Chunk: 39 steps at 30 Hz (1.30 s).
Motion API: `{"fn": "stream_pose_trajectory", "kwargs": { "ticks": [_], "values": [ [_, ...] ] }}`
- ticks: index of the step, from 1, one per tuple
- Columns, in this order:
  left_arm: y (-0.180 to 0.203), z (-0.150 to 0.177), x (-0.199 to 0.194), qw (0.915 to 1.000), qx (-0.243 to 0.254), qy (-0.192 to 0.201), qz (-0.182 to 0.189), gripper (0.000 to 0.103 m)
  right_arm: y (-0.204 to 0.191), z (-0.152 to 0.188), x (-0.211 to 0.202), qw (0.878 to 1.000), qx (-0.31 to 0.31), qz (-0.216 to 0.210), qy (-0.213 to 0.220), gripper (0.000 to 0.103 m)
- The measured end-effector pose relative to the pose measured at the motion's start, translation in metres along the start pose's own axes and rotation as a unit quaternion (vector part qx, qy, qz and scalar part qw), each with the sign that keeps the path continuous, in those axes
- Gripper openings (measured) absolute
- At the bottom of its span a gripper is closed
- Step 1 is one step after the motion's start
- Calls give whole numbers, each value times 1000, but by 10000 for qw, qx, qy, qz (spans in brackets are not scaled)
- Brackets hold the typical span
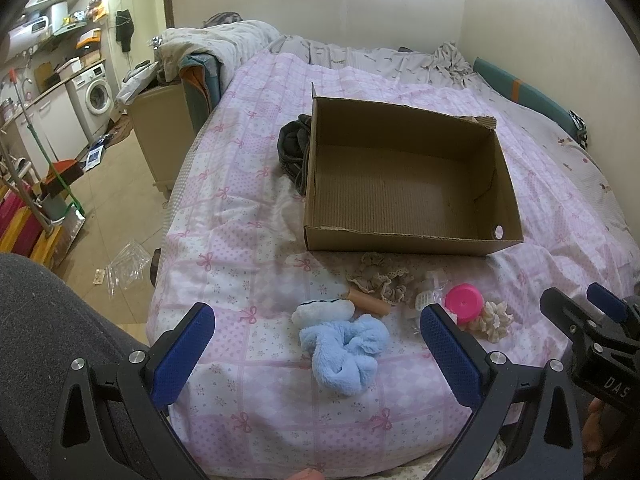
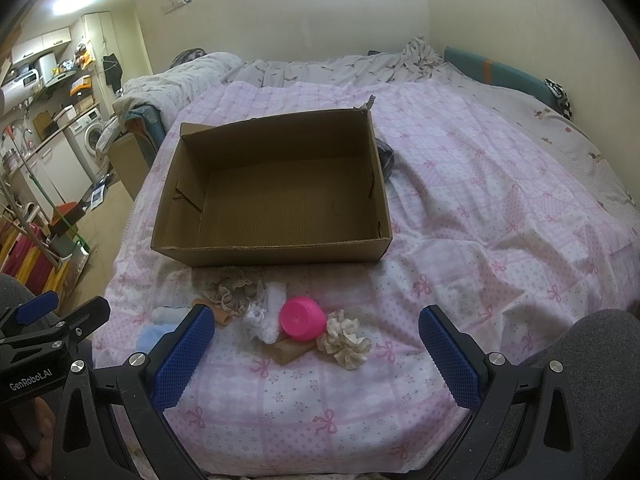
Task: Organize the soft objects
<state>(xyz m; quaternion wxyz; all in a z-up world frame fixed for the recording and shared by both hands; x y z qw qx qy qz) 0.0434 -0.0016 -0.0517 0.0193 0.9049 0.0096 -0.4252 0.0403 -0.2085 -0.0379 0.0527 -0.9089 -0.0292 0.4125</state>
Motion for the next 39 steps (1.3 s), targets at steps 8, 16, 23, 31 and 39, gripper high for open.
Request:
{"fn": "stream_pose_trajectory", "kwargs": {
  "ticks": [8,16,23,31,39],
  "values": [
    [-1,0,-1,10000,5,-21,1,103,0,0,1,10000,9,6,-4,103],
    [-1,0,-2,10000,2,-25,-1,103,1,-1,-1,10000,20,9,-16,103],
    [-1,1,-1,10000,7,-37,-10,103,2,2,3,10000,64,11,-63,103],
    [-1,2,-1,10000,28,-53,-14,103,3,3,4,9999,81,-8,-78,103],
    [2,4,3,9998,155,-60,-55,103,2,3,4,9999,89,-21,-65,103]
  ]
}}
Point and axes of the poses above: each gripper's, at about its wrist camera, not at the fingertips, and x roughly the way its jaws point, y to its right, z to its underside, the point moved 7 cm from there along x, roughly the way its jaws point
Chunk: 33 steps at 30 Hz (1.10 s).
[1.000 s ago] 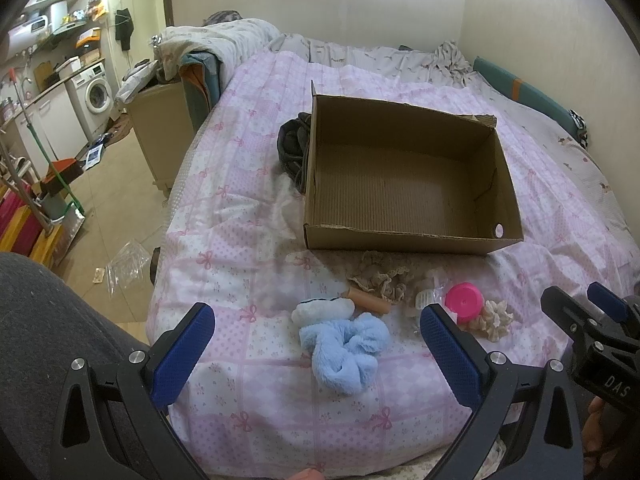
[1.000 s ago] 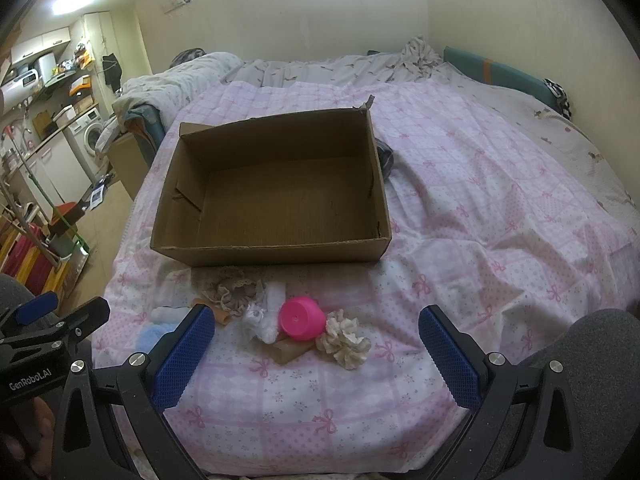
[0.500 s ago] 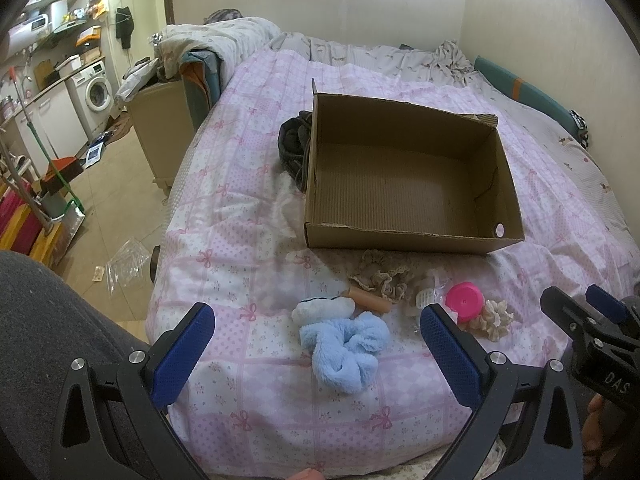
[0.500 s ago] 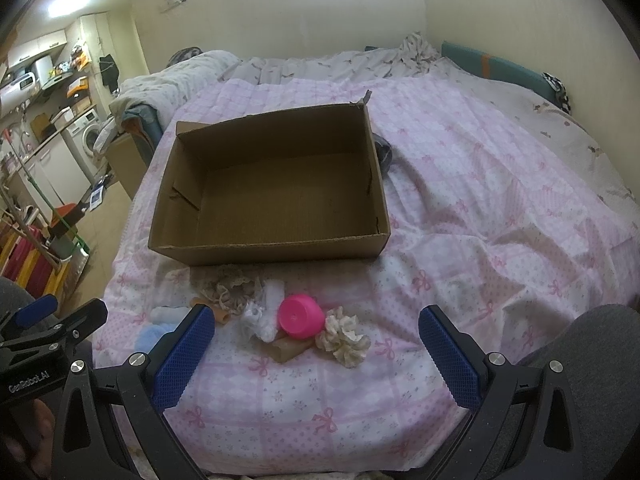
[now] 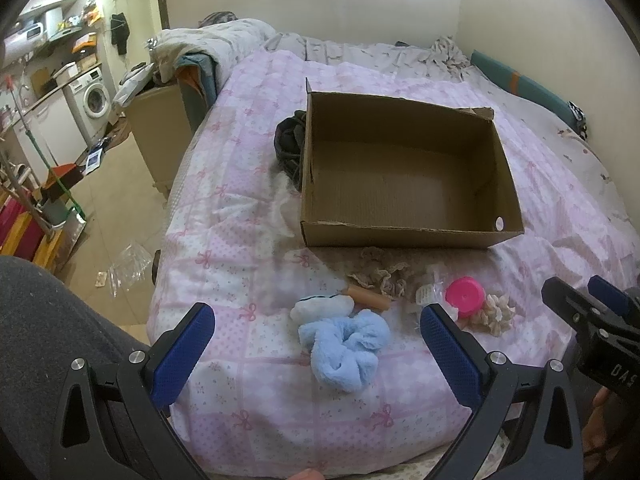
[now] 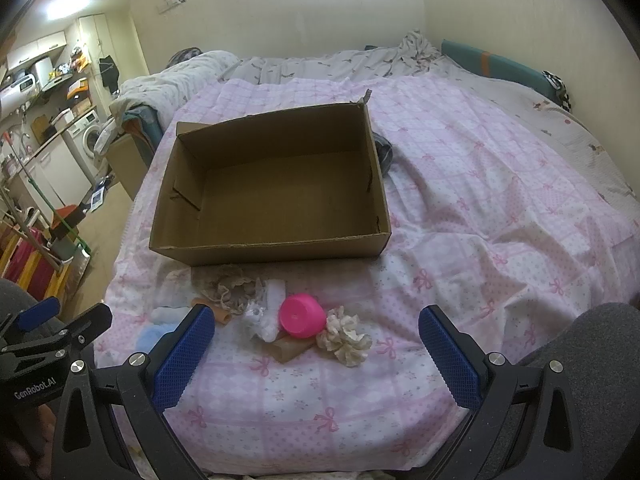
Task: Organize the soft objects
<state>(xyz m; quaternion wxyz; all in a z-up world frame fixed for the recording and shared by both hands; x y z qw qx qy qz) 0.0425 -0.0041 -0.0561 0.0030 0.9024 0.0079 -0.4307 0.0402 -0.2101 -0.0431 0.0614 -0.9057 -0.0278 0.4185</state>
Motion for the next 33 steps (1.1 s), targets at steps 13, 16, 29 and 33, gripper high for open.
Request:
{"fn": "stream_pose_trajectory", "kwargs": {
  "ticks": [13,16,29,33],
  "values": [
    [2,-8,1,9997,52,-252,52,103,-1,-2,-1,9999,80,-52,-58,103],
    [-2,-16,3,9992,51,-396,2,103,0,-9,-3,9998,73,-140,-98,103],
    [-28,-19,70,9795,-526,-1945,58,102,31,-36,28,9946,509,-441,-793,103],
    [-16,2,101,9647,-560,-2564,226,102,39,-24,48,9909,637,-453,-1094,103]
  ]
}}
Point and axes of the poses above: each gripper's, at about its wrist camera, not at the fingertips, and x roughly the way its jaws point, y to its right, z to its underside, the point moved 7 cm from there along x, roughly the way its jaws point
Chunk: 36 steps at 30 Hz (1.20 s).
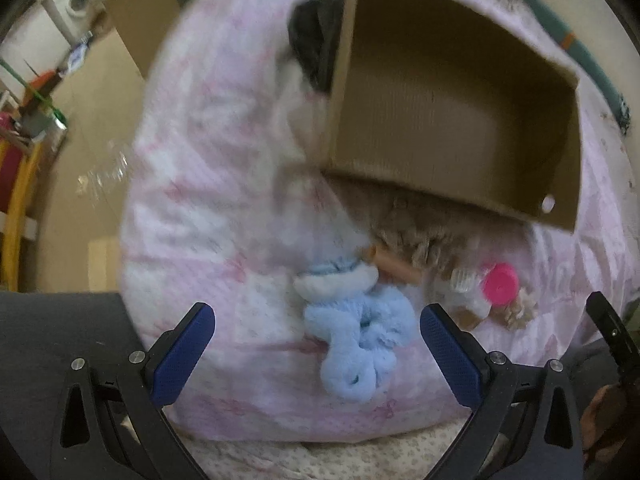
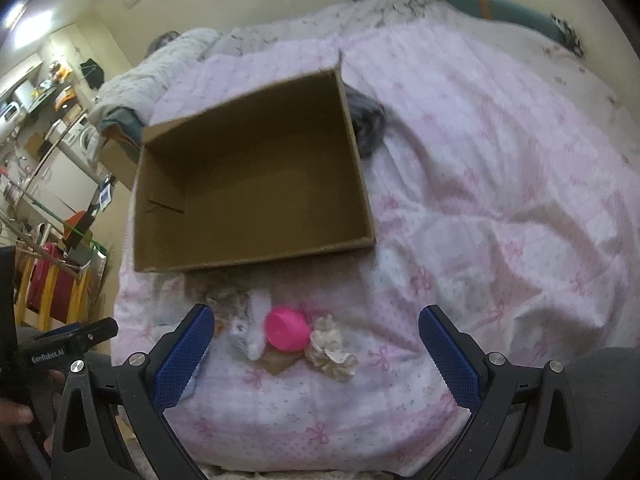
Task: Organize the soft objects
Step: 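Grasp the light-blue fluffy plush with the left tool while the right tool grasps the white crumpled cloth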
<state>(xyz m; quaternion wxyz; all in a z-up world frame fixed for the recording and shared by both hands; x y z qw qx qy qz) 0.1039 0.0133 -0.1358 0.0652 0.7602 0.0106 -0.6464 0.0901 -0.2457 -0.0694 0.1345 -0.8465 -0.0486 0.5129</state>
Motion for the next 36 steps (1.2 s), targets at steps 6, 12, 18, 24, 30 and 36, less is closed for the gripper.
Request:
{"fn": "stream_pose_trajectory", "kwargs": {
  "ticks": [6,12,18,24,30,36],
  "values": [
    [25,13,47,9982,453,-398,-1,100,7,10,18,9994,197,-75,-278,103],
    [30,18,78,9966,523,-640,49,54,16,10,24,9985,364,-37,-403,103],
    [24,19,73,9978,333,-460,328,18,29,11,38,9937,817,-140,-753,103],
    [20,23,40,9980,152,-144,593,17,21,25,69,9872,672,-107,-1443,81],
    [16,25,16,9973,122,52,726,17,14,41,102,9793,594,-17,-1935,40],
    [-8,20,-11,9963,-53,278,813,17,7,33,80,9863,422,29,-1595,15]
  ]
}}
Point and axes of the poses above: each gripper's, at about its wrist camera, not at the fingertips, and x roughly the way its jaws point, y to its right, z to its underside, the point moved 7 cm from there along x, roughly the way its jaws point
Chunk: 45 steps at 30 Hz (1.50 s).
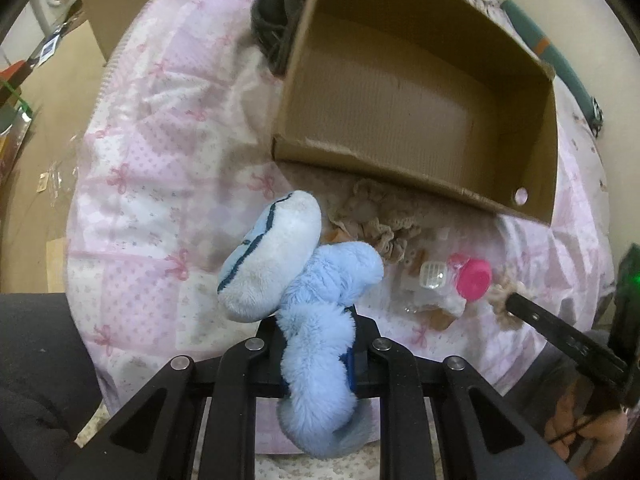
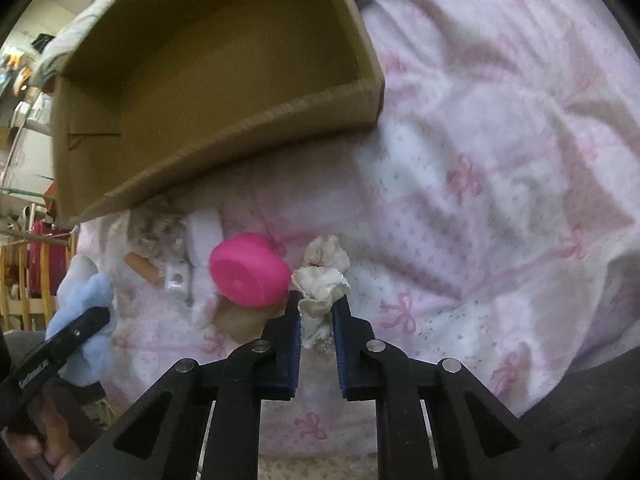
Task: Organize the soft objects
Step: 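Grasp the light-blue fluffy plush with the left tool while the right tool grasps the white crumpled cloth, then carry both held items over the cardboard box and open both tools to drop them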
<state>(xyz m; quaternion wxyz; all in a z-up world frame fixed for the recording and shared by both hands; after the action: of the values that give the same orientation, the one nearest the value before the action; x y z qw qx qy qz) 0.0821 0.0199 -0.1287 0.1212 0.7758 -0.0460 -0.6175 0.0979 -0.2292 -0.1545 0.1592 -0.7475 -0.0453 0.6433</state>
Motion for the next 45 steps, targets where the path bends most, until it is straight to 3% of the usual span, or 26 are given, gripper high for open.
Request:
{"fn": "stream_pose_trajectory", "kwargs": {
  "ticks": [3,9,14,21,34,39,41,45],
  "values": [
    [-13,-8,-19,9995,-181,206,129,17,-4,0,-22,9998,-3,-126,146,14],
    [-23,-13,-66,9979,-297,579,35,17,-20,-4,-73,9973,-277,-496,457,14],
    [-14,-29,-97,9962,-103,861,-39,17,-42,-11,-109,9914,-568,-834,828,14],
    [20,-64,-97,9937,335,1071,-75,17,-57,-28,-130,9854,-784,-908,1211,14],
    [44,-131,-56,9919,578,1126,-55,17,-72,-94,-105,9815,-781,-895,1502,14],
    [59,-136,-41,9821,1053,1561,0,17,-69,-103,-81,9819,-648,-920,1524,14],
    [62,-136,-34,9765,1303,1702,-219,18,-63,-102,-68,9840,-547,-827,1478,14],
    [58,-140,-22,9818,1092,1552,-120,18,-57,-101,-52,9872,-414,-697,1370,14]
  ]
}}
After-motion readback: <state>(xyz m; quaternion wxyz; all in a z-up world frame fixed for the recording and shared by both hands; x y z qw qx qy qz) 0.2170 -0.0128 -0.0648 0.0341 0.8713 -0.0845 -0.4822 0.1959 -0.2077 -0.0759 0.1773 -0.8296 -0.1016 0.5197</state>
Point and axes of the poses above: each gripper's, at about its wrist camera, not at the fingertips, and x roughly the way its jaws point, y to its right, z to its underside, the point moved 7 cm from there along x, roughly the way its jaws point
